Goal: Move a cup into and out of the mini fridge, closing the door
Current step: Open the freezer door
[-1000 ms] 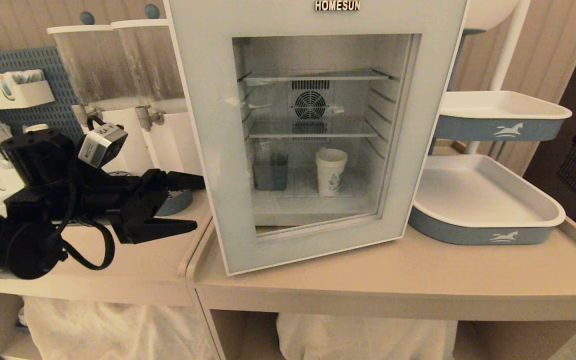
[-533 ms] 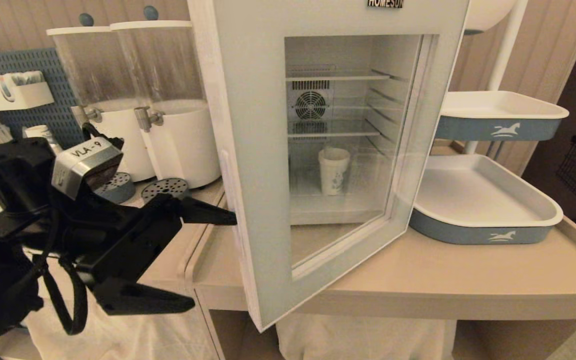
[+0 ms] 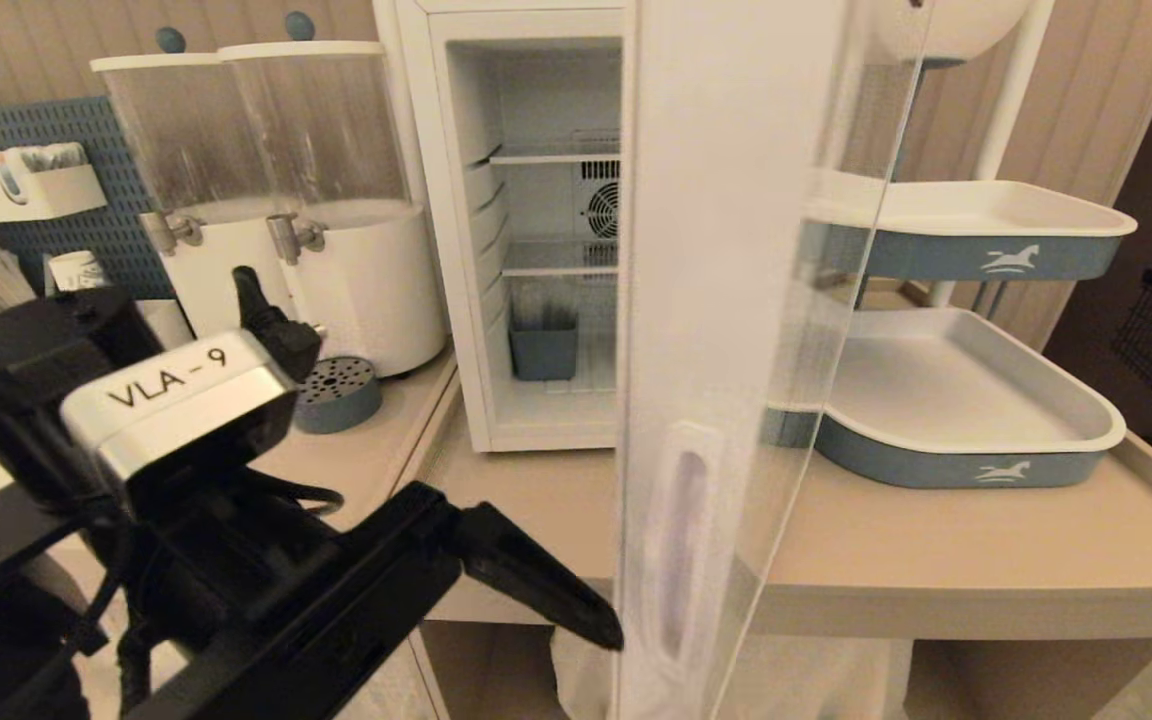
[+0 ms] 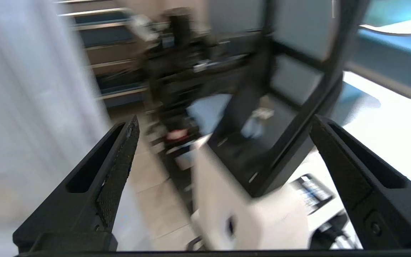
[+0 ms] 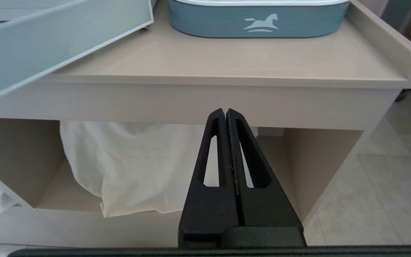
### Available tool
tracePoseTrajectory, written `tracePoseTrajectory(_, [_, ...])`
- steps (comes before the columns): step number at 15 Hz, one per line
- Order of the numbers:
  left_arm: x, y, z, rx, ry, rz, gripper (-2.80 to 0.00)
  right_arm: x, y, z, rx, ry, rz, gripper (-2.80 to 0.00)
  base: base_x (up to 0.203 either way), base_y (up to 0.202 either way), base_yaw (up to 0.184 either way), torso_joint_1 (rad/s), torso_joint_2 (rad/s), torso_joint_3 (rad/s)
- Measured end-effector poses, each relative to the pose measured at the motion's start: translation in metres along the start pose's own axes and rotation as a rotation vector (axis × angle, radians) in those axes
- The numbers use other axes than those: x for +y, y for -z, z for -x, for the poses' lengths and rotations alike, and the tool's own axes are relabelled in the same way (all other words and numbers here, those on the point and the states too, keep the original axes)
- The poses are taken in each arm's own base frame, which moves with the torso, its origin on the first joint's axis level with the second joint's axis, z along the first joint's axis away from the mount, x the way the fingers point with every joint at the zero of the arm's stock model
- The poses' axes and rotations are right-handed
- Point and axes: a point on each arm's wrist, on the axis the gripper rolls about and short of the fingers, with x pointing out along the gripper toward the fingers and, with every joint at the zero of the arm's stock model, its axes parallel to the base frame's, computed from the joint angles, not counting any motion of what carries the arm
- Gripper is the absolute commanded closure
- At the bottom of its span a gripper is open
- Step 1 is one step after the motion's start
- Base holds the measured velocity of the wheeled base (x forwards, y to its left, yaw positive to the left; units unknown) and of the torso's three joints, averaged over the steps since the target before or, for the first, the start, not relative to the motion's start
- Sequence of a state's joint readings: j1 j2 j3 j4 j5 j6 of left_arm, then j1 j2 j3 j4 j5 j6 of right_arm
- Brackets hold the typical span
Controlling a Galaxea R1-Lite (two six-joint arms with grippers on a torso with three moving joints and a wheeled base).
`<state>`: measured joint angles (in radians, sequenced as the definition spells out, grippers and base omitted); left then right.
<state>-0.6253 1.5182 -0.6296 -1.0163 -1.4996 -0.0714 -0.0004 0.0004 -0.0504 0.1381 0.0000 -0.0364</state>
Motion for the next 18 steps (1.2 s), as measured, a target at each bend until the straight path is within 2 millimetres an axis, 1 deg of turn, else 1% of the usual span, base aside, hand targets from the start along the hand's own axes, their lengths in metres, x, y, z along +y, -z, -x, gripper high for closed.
tracePoseTrajectory(2, [0.003,0.003,-0.017,-0.006,0.023,0.013,-2.8,0.0,0.0,0.0,-0.001,0.001,0.0,0.0,0.0,0.0,0.0,0.0,0.0,0.0])
tracePoseTrajectory(4, [0.011,0.007,-0.034,-0.009,0.04,0.029,-2.8,0.0,0.0,0.0,-0.001,0.002,-0.002,0.0,0.0,0.0,0.0,0.0,0.0,0.0])
tracePoseTrajectory(7, [0.029,0.018,-0.059,-0.007,0.052,0.063,-2.8,0.0,0.0,0.0,-0.003,0.001,-0.003,0.0,0.0,0.0,0.0,0.0,0.0,0.0])
tracePoseTrajectory(10, [0.048,0.029,-0.078,-0.003,0.072,0.085,-2.8,0.0,0.0,0.0,-0.002,0.002,-0.002,0.0,0.0,0.0,0.0,0.0,0.0,0.0])
tracePoseTrajectory(15, [0.068,0.045,-0.104,0.006,0.075,0.121,-2.8,0.0,0.0,0.0,-0.002,0.002,-0.004,0.0,0.0,0.0,0.0,0.0,0.0,0.0])
tracePoseTrajectory(17, [0.072,0.051,-0.108,0.009,0.077,0.132,-2.8,0.0,0.0,0.0,-0.003,0.001,-0.003,0.0,0.0,0.0,0.0,0.0,0.0,0.0])
tracePoseTrajectory(18, [0.072,0.053,-0.107,0.011,0.07,0.137,-2.8,0.0,0.0,0.0,-0.002,0.001,-0.003,0.0,0.0,0.0,0.0,0.0,0.0,0.0])
